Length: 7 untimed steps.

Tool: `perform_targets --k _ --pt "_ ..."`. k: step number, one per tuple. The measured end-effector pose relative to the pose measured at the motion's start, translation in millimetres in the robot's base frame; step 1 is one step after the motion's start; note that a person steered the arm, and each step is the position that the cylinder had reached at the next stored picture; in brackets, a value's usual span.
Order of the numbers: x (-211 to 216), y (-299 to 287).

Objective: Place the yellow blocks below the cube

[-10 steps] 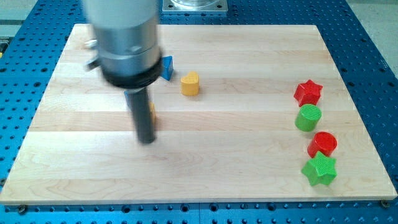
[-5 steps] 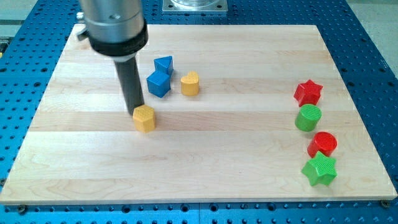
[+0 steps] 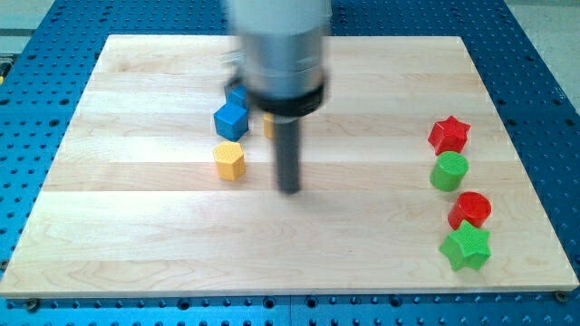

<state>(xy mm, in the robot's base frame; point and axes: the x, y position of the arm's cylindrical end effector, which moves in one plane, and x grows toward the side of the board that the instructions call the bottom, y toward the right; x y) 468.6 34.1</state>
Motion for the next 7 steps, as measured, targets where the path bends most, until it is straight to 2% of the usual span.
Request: perform_targets --k 1,2,3,4,5,7 --pt "-64.6 -14.3" --pt "-79.9 -19.6" --pt "-74.3 -38.4" --pt "-90.9 -51.4" --pt "-50.4 -66.1" --pt "-42.2 -53.1"
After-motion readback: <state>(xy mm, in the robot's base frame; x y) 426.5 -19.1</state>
